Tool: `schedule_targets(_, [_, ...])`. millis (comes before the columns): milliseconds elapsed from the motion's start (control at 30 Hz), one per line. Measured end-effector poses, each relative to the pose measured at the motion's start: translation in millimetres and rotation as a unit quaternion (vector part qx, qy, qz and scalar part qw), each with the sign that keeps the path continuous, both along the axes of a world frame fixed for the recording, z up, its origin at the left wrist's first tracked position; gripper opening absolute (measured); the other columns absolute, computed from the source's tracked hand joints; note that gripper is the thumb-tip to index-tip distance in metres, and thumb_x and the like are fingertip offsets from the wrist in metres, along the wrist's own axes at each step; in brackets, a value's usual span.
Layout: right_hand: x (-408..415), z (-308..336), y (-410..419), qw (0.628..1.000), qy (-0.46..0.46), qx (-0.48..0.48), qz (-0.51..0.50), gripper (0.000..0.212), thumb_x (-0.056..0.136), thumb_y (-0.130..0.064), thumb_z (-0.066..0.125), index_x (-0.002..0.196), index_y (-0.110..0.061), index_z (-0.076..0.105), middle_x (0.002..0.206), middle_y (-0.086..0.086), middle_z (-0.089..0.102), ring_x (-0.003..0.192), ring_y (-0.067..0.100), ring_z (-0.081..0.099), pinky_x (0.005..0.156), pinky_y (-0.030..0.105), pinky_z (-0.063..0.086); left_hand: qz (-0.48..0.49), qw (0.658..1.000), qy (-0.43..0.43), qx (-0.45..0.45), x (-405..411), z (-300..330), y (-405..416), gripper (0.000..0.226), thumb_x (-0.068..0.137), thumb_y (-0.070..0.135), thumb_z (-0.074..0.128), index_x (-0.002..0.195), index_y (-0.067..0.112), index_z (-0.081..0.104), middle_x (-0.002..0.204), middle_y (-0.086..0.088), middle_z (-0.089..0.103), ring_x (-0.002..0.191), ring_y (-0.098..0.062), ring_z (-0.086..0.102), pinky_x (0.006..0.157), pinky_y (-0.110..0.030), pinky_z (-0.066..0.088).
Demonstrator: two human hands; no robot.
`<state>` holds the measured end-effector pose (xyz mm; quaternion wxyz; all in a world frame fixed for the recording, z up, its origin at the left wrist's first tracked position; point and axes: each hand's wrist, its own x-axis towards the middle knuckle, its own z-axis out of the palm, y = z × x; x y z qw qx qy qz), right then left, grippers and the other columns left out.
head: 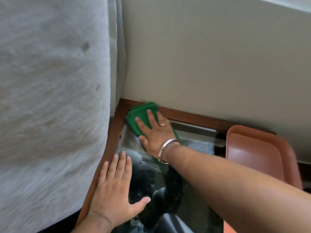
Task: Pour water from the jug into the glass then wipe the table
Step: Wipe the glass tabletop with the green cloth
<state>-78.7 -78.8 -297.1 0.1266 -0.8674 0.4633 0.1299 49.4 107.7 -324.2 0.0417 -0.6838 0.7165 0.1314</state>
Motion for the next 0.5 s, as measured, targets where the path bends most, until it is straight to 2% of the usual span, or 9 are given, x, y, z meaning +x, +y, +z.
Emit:
schedule_targets(67, [-14, 1, 20, 0.99, -0.013, 0.005, 0.14, 0.062, 0.097, -0.049, 0.029, 0.151, -0.042, 0.001, 0.164, 0.009, -0.006, 0.148, 0.038, -0.004, 0.117, 0.053, 0.003, 0.001, 1.0, -0.003, 0.01, 2, 2, 0, 0.125, 0.07, 0.092, 0.042, 0.151, -0.003, 0.035, 0.161, -0.023, 0.03, 0.149, -0.039, 0.029, 0.117, -0.057, 0.019])
schedule_targets(133, [-51, 0, 42, 0.979, -0.036, 0.01, 0.2, 0.062, 0.094, -0.05, 0.033, 0.151, -0.041, 0.01, 0.164, 0.009, 0.007, 0.147, 0.041, 0.009, 0.116, 0.052, 0.008, 0.004, 1.0, -0.006, 0.014, 3, 4, 0, 0.124, 0.071, 0.092, 0.042, 0.151, -0.003, 0.036, 0.161, -0.024, 0.031, 0.15, -0.039, 0.028, 0.118, -0.057, 0.018])
schedule_targets(200, [-87, -1, 45, 0.985, -0.01, -0.003, 0.172, 0.062, 0.091, -0.052, 0.035, 0.15, -0.039, 0.022, 0.16, 0.011, 0.024, 0.143, 0.043, 0.025, 0.113, 0.053, 0.02, 0.004, 1.0, -0.005, 0.014, 1, 8, 0, 0.124, 0.071, 0.09, 0.042, 0.153, -0.002, 0.033, 0.163, -0.022, 0.026, 0.151, -0.038, 0.025, 0.12, -0.056, 0.016])
schedule_targets(233, [-98, 0, 37, 0.99, 0.011, -0.019, 0.137, 0.062, 0.09, -0.054, 0.034, 0.149, -0.038, 0.024, 0.159, 0.013, 0.026, 0.141, 0.044, 0.028, 0.113, 0.052, 0.021, 0.004, 1.0, -0.003, 0.01, 0, 9, -1, 0.124, 0.071, 0.09, 0.042, 0.154, -0.002, 0.031, 0.164, -0.022, 0.023, 0.151, -0.038, 0.024, 0.12, -0.056, 0.015])
schedule_targets(267, [-100, -1, 27, 0.995, 0.024, -0.032, 0.087, 0.063, 0.091, -0.055, 0.031, 0.15, -0.038, 0.021, 0.16, 0.013, 0.022, 0.143, 0.044, 0.024, 0.115, 0.05, 0.017, 0.003, 1.0, -0.002, 0.013, 0, 10, -1, 0.125, 0.071, 0.09, 0.042, 0.154, -0.002, 0.029, 0.164, -0.022, 0.022, 0.152, -0.038, 0.023, 0.121, -0.056, 0.014])
schedule_targets(367, [-66, -1, -4, 0.996, 0.017, 0.008, -0.091, 0.064, 0.095, -0.054, 0.029, 0.152, -0.04, 0.004, 0.164, 0.011, -0.002, 0.147, 0.041, 0.002, 0.118, 0.049, 0.007, 0.003, 1.0, -0.001, 0.004, 0, 10, -3, 0.125, 0.071, 0.089, 0.041, 0.156, -0.001, 0.023, 0.166, -0.021, 0.017, 0.154, -0.036, 0.017, 0.123, -0.054, 0.01])
schedule_targets(400, [-50, -1, -8, 0.994, 0.012, 0.006, -0.11, 0.064, 0.096, -0.053, 0.029, 0.152, -0.04, 0.002, 0.164, 0.011, -0.005, 0.147, 0.041, -0.001, 0.118, 0.05, 0.006, 0.002, 1.0, -0.005, 0.008, 0, 10, -4, 0.125, 0.072, 0.09, 0.039, 0.157, 0.0, 0.02, 0.167, -0.02, 0.015, 0.155, -0.035, 0.013, 0.124, -0.054, 0.009])
schedule_targets(433, [-38, -1, -3, 0.995, 0.018, 0.001, -0.093, 0.065, 0.095, -0.053, 0.027, 0.152, -0.039, 0.0, 0.164, 0.012, -0.007, 0.147, 0.042, -0.003, 0.117, 0.051, 0.006, 0.002, 1.0, -0.009, 0.013, 1, 10, -2, 0.125, 0.072, 0.09, 0.037, 0.157, 0.001, 0.017, 0.167, -0.02, 0.012, 0.155, -0.035, 0.011, 0.125, -0.054, 0.008])
schedule_targets(500, [-38, -1, 23, 0.999, 0.026, -0.002, 0.024, 0.066, 0.094, -0.053, 0.024, 0.153, -0.038, -0.002, 0.163, 0.014, -0.007, 0.147, 0.042, -0.005, 0.117, 0.053, 0.005, 0.001, 1.0, -0.018, 0.022, 3, 11, -1, 0.125, 0.073, 0.09, 0.034, 0.158, 0.001, 0.013, 0.168, -0.02, 0.009, 0.156, -0.034, 0.007, 0.126, -0.055, 0.008])
